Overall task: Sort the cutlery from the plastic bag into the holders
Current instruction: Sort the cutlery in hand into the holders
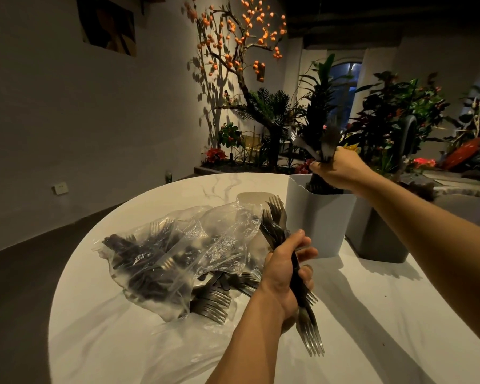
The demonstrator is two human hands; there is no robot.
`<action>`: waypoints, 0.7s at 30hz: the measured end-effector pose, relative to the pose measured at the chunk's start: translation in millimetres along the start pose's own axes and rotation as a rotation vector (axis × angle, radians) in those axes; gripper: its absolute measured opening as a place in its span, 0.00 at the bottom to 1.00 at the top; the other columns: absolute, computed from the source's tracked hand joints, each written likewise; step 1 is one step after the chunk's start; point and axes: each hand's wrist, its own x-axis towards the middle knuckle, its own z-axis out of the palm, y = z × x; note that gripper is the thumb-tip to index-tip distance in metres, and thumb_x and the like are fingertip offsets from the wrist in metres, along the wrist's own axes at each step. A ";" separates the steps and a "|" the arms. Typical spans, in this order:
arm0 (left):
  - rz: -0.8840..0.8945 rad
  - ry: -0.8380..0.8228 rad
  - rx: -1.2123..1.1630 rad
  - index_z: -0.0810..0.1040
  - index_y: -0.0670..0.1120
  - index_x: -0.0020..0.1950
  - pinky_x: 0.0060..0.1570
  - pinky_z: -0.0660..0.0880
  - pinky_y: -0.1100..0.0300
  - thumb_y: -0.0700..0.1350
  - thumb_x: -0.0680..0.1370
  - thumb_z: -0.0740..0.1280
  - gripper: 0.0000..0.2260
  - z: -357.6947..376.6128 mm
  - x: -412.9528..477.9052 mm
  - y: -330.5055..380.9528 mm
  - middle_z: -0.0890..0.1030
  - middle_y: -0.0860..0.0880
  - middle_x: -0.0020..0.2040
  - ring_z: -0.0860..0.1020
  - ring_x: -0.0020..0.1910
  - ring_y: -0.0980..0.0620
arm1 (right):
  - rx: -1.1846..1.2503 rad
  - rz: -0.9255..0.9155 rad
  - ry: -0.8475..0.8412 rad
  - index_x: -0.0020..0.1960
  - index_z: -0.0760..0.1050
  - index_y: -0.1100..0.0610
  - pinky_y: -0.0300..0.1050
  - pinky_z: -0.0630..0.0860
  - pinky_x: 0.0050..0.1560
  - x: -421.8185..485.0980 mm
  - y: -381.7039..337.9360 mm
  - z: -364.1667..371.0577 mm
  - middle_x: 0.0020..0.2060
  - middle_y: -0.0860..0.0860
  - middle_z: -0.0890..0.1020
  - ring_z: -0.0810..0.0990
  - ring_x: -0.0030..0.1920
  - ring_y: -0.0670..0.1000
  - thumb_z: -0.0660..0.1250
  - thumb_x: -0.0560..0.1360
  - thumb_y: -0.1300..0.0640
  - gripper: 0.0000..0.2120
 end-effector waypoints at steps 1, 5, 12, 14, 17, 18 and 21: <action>0.000 0.002 0.000 0.82 0.48 0.48 0.26 0.63 0.65 0.56 0.76 0.72 0.12 -0.3 0.6 0.0 0.82 0.50 0.41 0.69 0.23 0.58 | -0.062 0.009 -0.018 0.51 0.76 0.57 0.41 0.66 0.32 1.8 -1.2 2.9 0.39 0.54 0.76 0.73 0.36 0.50 0.65 0.81 0.53 0.07; 0.000 0.000 0.002 0.82 0.48 0.48 0.26 0.63 0.65 0.56 0.76 0.72 0.12 -0.5 1.1 0.5 0.82 0.50 0.41 0.69 0.22 0.59 | -0.199 0.081 -0.014 0.54 0.76 0.56 0.43 0.69 0.35 2.0 -2.9 10.4 0.41 0.54 0.77 0.76 0.40 0.56 0.67 0.78 0.48 0.12; 0.000 0.021 0.012 0.81 0.47 0.50 0.25 0.64 0.65 0.56 0.76 0.72 0.12 0.7 0.8 1.2 0.82 0.51 0.40 0.69 0.22 0.58 | 0.106 0.220 0.235 0.55 0.80 0.59 0.53 0.81 0.50 -0.7 5.0 24.2 0.47 0.58 0.83 0.81 0.48 0.59 0.76 0.71 0.52 0.16; 0.000 0.027 0.018 0.82 0.48 0.49 0.25 0.64 0.65 0.55 0.76 0.73 0.11 1.6 0.3 1.4 0.82 0.51 0.39 0.68 0.22 0.59 | 0.196 0.227 0.286 0.58 0.81 0.58 0.55 0.82 0.53 -2.5 4.1 25.4 0.49 0.57 0.83 0.81 0.50 0.58 0.76 0.70 0.52 0.18; 0.003 0.020 0.019 0.81 0.48 0.48 0.23 0.64 0.65 0.54 0.75 0.75 0.10 3.1 -1.0 1.3 0.82 0.51 0.39 0.68 0.21 0.59 | 0.285 0.189 0.317 0.56 0.80 0.56 0.56 0.82 0.54 -5.6 -0.2 26.1 0.49 0.55 0.84 0.82 0.52 0.57 0.77 0.69 0.52 0.17; 0.004 0.020 0.017 0.81 0.48 0.48 0.23 0.64 0.65 0.53 0.75 0.75 0.10 3.3 -1.0 1.4 0.82 0.51 0.39 0.68 0.21 0.59 | 0.304 0.171 0.317 0.55 0.80 0.56 0.56 0.82 0.54 -5.9 -1.5 26.5 0.48 0.55 0.84 0.82 0.51 0.57 0.77 0.69 0.52 0.17; 0.003 0.022 0.011 0.81 0.48 0.47 0.22 0.64 0.65 0.53 0.74 0.75 0.10 2.9 -0.1 1.2 0.82 0.51 0.39 0.68 0.21 0.59 | 0.360 0.150 0.333 0.52 0.77 0.56 0.57 0.81 0.54 -8.3 -4.3 26.0 0.46 0.53 0.82 0.81 0.51 0.56 0.77 0.70 0.54 0.14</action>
